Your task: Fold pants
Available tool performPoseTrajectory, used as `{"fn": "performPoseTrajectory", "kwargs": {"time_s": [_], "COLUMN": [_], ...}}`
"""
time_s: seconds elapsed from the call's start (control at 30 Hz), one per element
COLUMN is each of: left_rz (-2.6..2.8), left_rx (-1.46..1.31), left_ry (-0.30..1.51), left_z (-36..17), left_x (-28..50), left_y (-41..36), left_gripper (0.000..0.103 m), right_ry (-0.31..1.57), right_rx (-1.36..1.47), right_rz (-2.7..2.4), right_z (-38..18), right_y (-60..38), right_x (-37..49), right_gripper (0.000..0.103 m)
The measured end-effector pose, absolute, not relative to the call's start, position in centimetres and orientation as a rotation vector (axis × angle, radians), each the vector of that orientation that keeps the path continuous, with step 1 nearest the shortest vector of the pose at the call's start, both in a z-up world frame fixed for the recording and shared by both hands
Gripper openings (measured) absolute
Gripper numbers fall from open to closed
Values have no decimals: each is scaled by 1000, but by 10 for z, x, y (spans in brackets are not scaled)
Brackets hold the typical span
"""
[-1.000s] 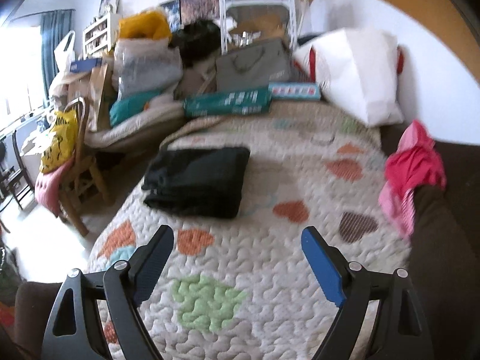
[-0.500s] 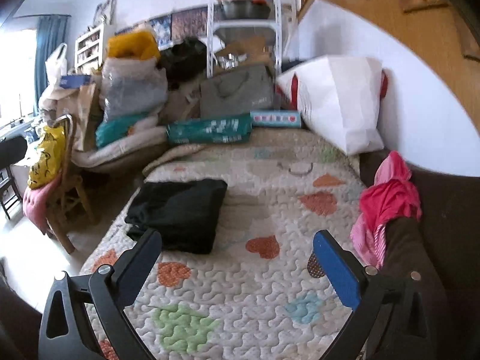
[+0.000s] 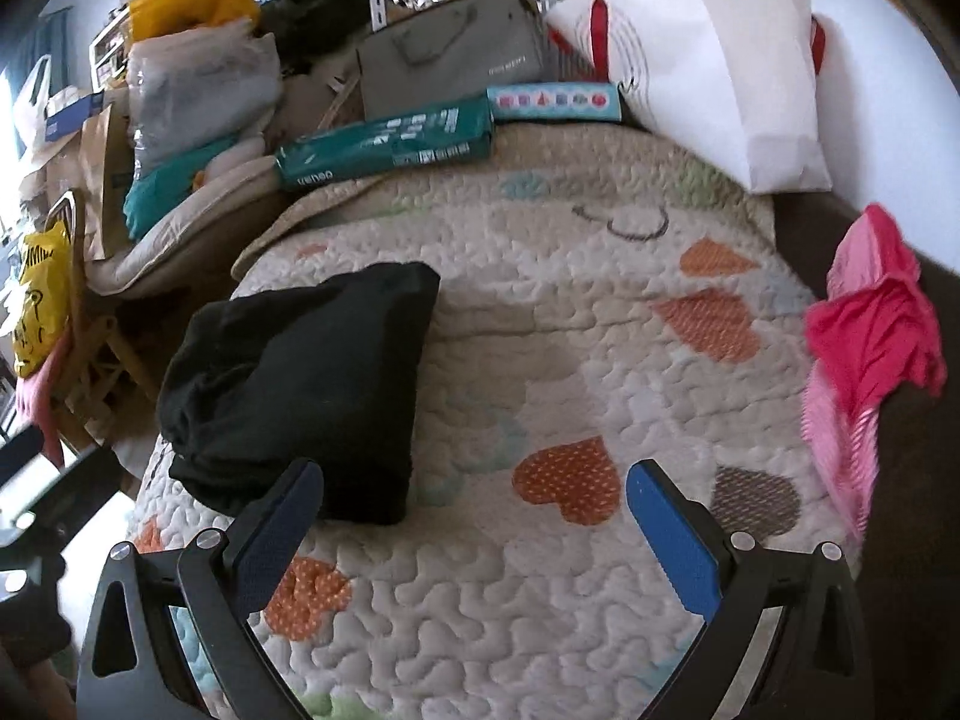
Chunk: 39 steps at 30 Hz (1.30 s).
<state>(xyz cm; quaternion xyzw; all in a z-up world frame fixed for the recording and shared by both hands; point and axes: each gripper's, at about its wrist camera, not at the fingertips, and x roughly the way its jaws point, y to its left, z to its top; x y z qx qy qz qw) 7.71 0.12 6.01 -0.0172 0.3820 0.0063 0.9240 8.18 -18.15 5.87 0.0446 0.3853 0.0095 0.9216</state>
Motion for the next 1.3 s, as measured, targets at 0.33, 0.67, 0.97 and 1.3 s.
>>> {"fn": "performPoseTrajectory", "kwargs": {"time_s": [0.33,0.67,0.97,1.3], "left_rz": [38,22,12,15], "left_rx": [-87,-80,-93,-115], "left_ry": [843,862,910,923], "left_z": [55,49,39,36], "left_x": [70,66,69,71], "left_y": [26,22,21,26], "left_gripper": [103,103,103,103], "right_ry": [793,796,808,814], "right_rx": [69,46,44,13], "right_rz": [63,74,75,84], "right_z": [55,47,42,38], "right_y": [-156,-157,-162,-154], "right_x": [78,60,58,57], "right_gripper": [103,103,103,103]}}
